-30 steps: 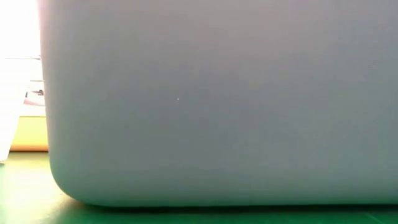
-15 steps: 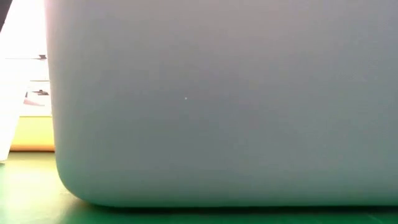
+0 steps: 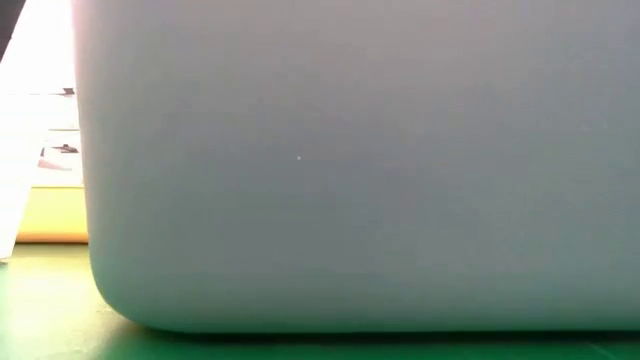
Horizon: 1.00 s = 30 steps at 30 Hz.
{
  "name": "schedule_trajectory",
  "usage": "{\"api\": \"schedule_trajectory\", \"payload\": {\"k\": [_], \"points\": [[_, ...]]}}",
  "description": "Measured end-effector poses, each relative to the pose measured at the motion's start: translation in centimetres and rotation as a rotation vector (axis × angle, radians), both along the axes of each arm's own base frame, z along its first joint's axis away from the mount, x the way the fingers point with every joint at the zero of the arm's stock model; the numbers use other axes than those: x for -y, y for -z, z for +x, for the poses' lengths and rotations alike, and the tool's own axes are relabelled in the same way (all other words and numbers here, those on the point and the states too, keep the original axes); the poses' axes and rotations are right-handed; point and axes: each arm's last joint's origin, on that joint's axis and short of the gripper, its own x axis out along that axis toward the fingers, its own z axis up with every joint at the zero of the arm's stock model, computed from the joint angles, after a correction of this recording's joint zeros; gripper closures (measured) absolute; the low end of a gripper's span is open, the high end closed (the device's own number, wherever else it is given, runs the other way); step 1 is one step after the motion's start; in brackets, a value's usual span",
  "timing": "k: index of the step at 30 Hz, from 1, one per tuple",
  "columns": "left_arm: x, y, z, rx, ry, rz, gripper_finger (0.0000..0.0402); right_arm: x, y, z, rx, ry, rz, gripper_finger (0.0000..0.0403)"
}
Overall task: Sort & place blocks by color
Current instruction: Put the bottom left blue block into the blue bin
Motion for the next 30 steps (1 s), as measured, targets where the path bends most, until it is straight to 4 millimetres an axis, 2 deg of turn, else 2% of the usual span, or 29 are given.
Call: {"api": "schedule_trajectory", "payload": {"k": [23,30], "points": [[-0.18,0.01,0.03,-0.001,-0.009,-0.016,0.0187,0.00,0.00,0.00,0.000,0.000,-0.001,0.0149],[-0.17,-0.13,0.13,0.015,-0.007,-0.016,0.0221,0.00,0.00,0.00,0.000,0.000,-0.001,0.0149]]}}
